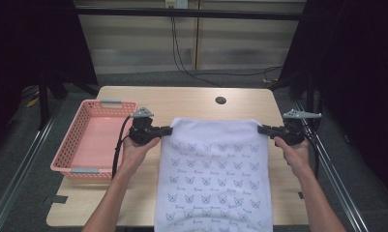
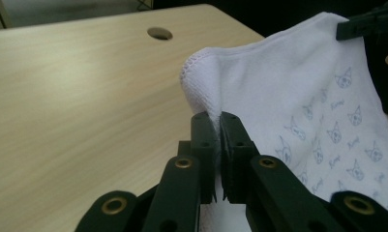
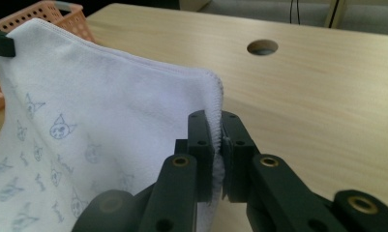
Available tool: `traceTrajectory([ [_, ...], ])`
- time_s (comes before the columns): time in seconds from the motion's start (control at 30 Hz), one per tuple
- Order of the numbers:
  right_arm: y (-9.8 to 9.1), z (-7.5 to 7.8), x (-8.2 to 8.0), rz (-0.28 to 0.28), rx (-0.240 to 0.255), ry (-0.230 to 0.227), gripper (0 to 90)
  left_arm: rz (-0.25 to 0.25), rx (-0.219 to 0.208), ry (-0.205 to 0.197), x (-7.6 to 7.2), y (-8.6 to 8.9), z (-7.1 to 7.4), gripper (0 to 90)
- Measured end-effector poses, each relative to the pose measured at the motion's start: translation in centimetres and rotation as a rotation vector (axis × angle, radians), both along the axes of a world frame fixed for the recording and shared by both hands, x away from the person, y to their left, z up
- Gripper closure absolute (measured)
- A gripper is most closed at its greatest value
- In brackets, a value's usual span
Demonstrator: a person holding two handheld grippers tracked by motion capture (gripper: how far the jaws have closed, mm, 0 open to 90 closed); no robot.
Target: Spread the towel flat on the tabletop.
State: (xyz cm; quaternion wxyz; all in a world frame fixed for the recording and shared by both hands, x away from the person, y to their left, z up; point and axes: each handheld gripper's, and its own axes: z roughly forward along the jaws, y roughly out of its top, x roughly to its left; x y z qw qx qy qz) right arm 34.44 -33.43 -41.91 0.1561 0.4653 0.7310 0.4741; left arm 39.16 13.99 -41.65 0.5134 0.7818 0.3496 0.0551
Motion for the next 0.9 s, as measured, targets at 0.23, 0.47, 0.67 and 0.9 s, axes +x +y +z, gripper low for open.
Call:
traceTrajectory([
  [0.23, 0.6, 2.9, 2.7, 0.001, 0.03, -0.035, 84.9, 0.029, -0.005, -0.025, 1.5, 0.8, 2.3, 86.3],
  [0.47, 1.1, 5.7, 5.2, -0.039, 0.037, -0.061, 85.7, 0.044, -0.048, -0.062, 2.7, 0.8, 5.2, 86.7],
  [0.67, 0.3, 8.0, 6.7, -0.079, 0.068, -0.083, 85.9, 0.065, -0.079, -0.087, 3.7, 0.6, 6.8, 86.9],
  [0.9, 0.1, 8.3, 5.9, -0.064, 0.071, -0.098, 86.1, 0.029, -0.036, -0.09, 2.6, -0.9, 5.7, 86.9],
])
